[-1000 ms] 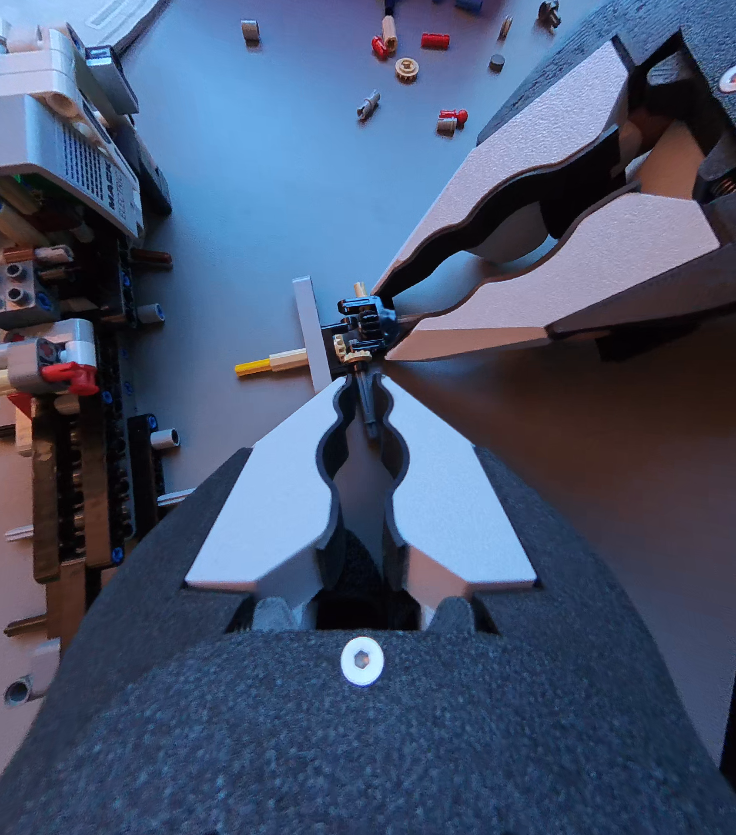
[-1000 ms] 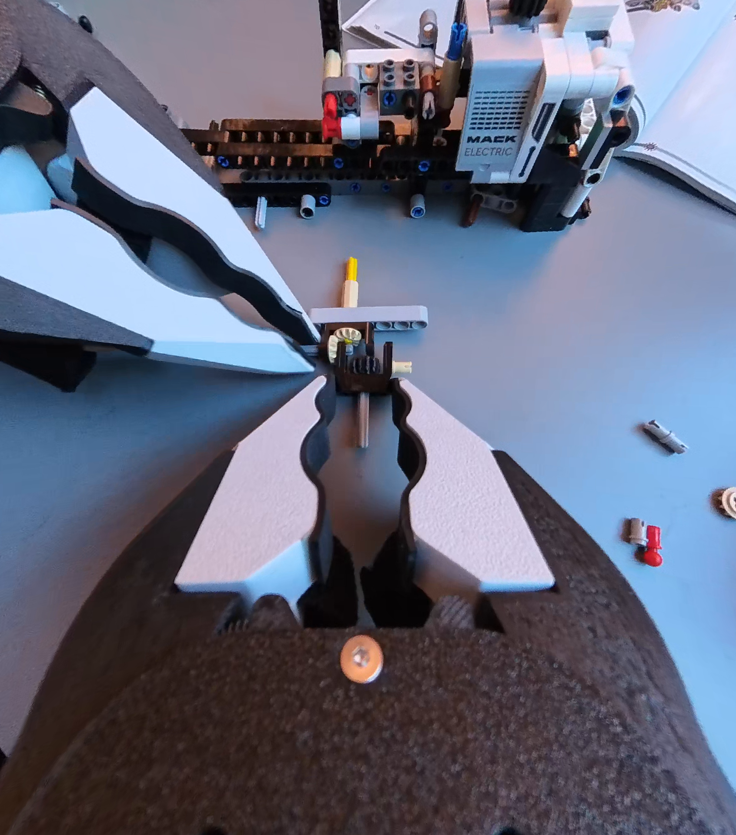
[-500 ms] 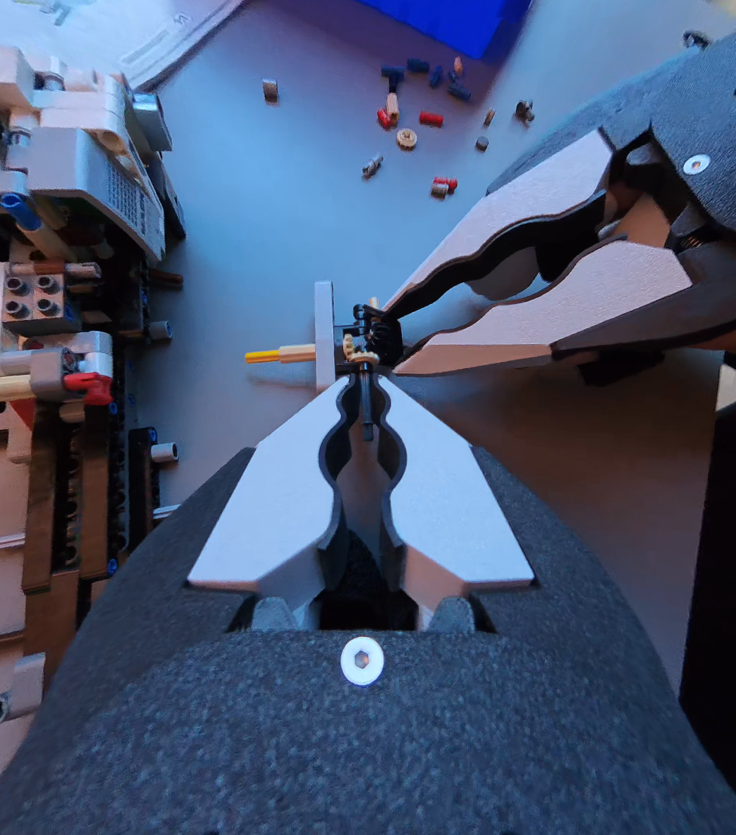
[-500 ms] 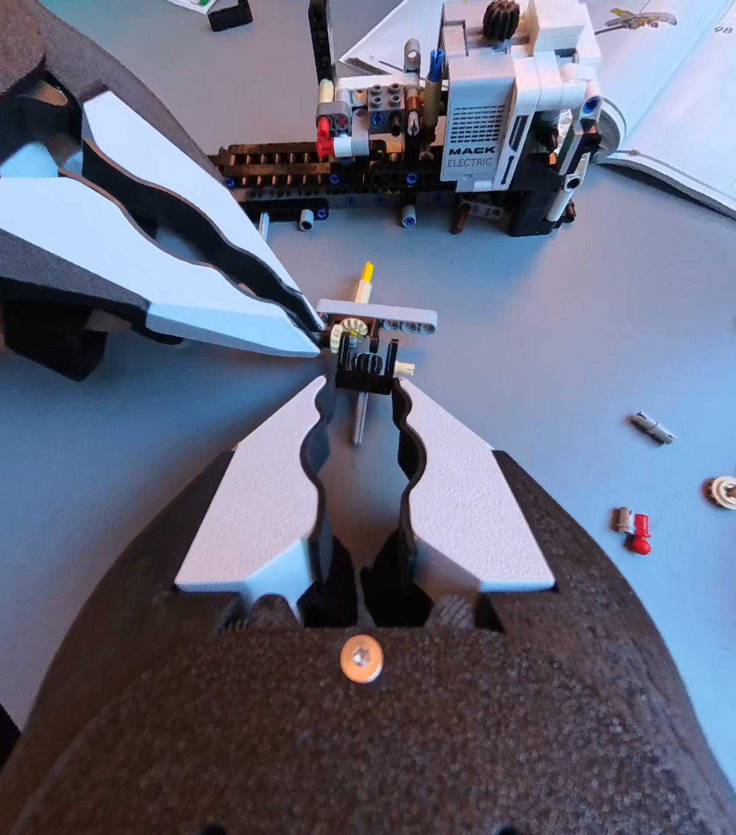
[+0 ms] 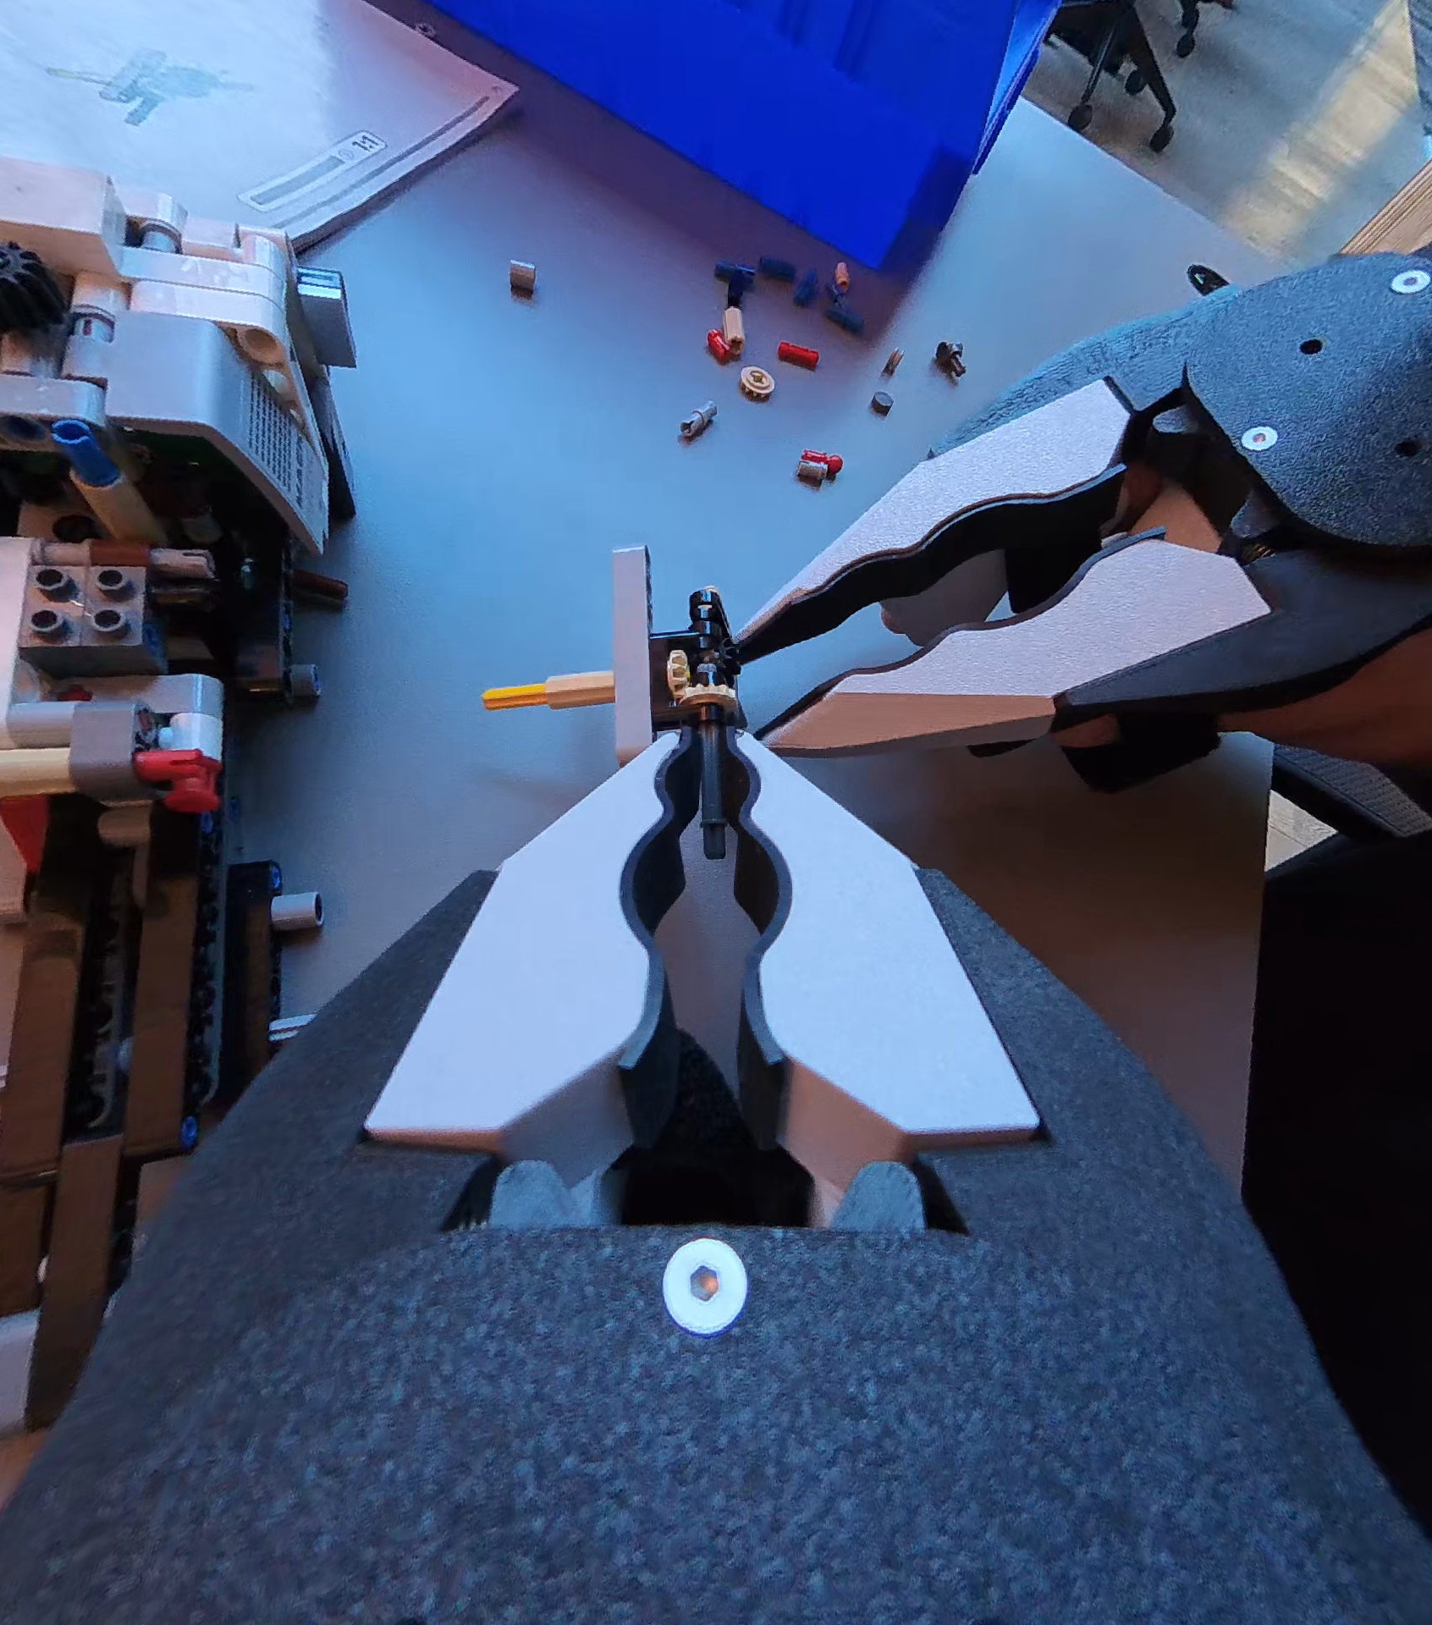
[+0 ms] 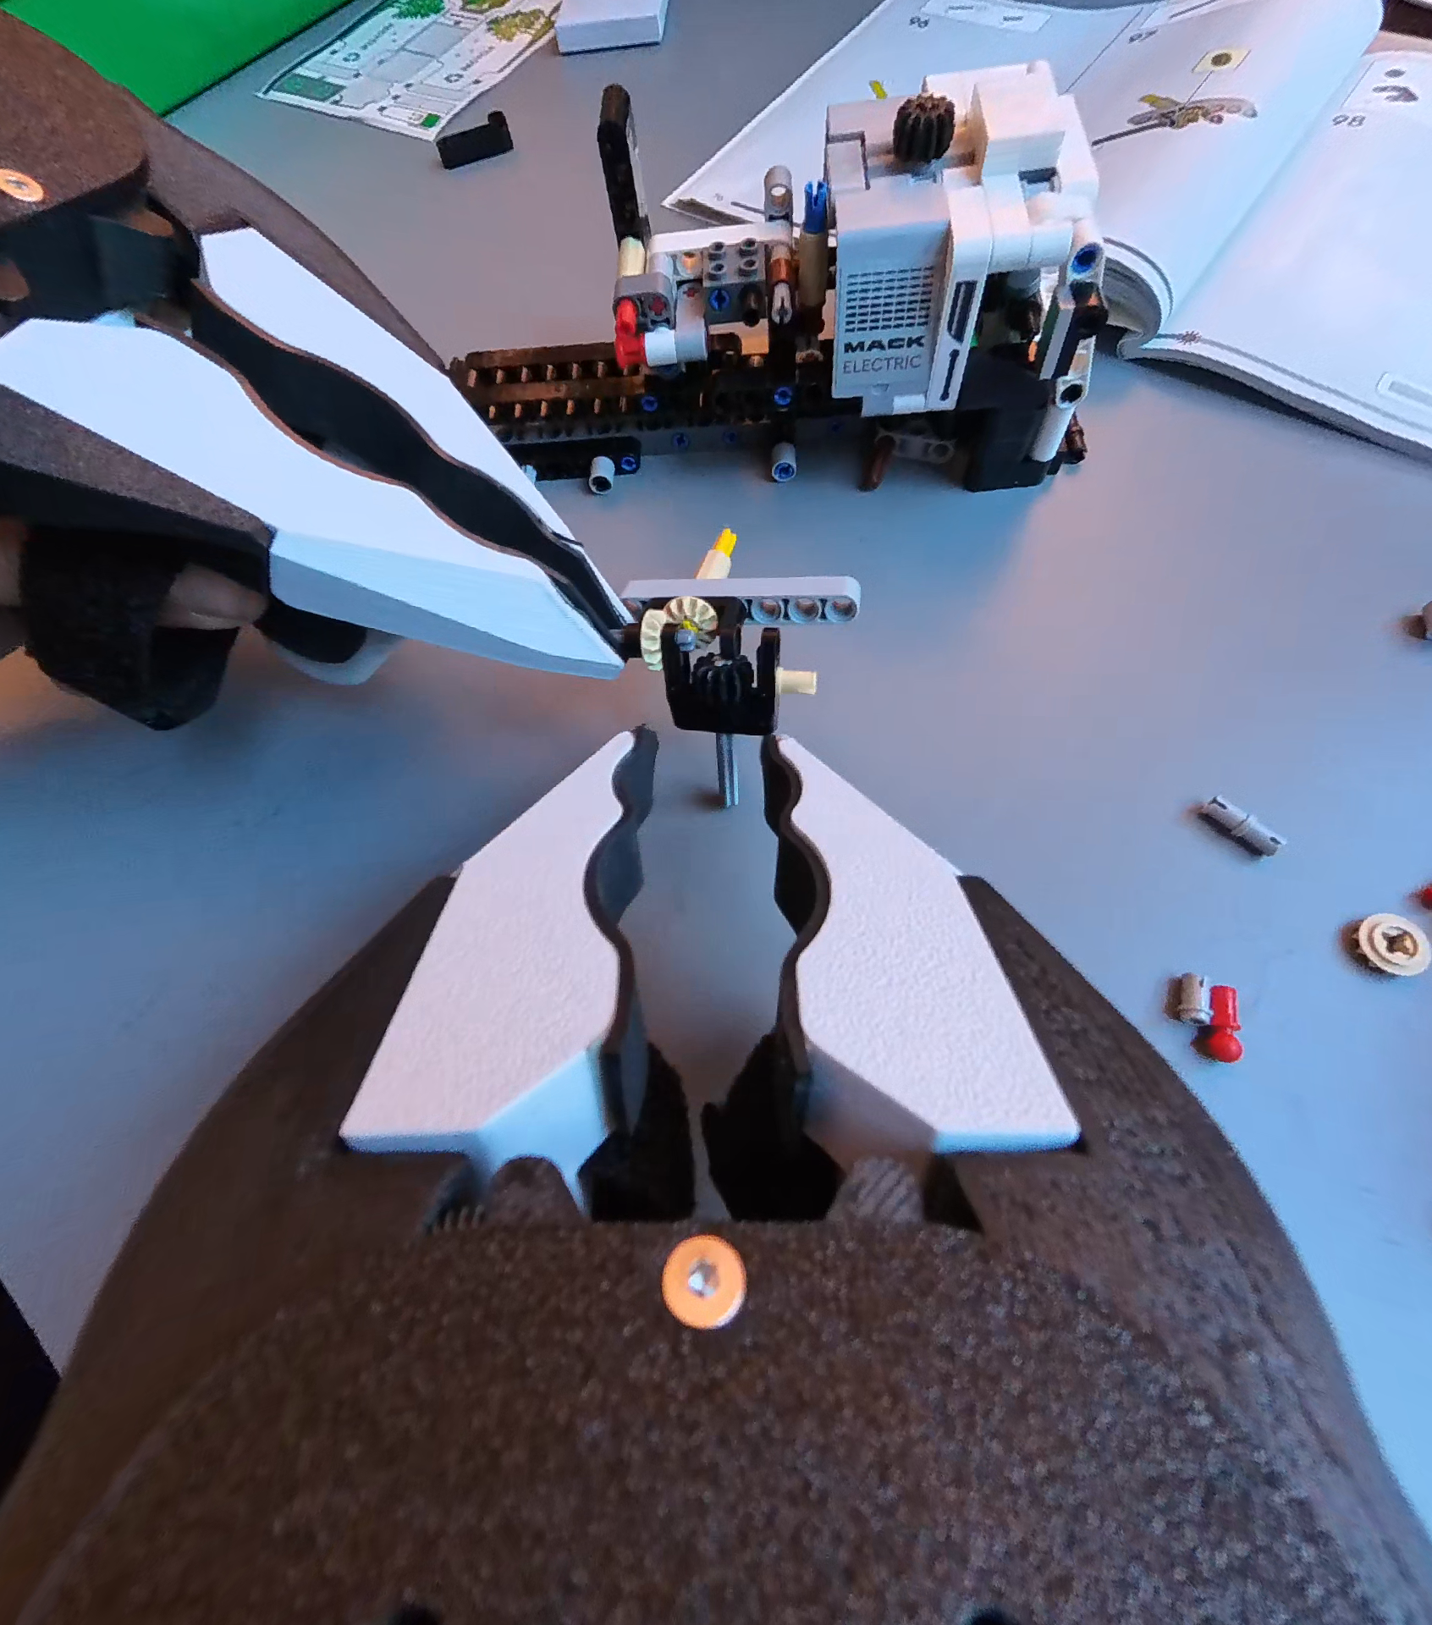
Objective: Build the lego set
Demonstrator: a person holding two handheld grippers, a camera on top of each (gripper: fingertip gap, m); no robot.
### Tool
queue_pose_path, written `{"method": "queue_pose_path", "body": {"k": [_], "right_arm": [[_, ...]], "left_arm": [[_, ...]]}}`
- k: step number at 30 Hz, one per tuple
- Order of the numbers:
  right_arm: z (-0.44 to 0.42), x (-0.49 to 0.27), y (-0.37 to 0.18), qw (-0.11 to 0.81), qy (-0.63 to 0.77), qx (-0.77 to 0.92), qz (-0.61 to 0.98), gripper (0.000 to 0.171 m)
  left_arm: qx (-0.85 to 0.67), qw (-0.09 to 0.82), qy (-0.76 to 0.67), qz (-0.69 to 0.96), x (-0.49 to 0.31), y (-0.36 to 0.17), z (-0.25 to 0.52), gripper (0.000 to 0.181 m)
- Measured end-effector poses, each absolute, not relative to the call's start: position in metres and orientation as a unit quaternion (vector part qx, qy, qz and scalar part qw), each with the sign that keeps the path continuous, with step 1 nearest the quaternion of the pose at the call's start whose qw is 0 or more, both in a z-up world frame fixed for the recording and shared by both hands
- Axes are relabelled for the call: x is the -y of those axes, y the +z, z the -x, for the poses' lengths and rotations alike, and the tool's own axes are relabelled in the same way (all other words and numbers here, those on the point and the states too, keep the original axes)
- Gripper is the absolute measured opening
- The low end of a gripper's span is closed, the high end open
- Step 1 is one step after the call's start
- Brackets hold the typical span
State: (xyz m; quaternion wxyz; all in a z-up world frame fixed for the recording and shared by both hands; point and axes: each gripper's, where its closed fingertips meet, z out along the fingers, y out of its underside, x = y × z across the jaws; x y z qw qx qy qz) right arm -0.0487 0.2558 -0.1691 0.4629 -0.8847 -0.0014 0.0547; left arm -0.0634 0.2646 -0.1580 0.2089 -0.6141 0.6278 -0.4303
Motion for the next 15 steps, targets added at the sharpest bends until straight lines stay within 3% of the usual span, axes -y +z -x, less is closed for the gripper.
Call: {"method": "queue_pose_path", "body": {"k": [15], "right_arm": [[0.048, -0.254, -0.167, 0.469, 0.079, 0.012, 0.88, 0.024]], "left_arm": [[-0.629, 0.227, -0.427, 0.608, -0.264, -0.148, 0.066, 0.002]]}}
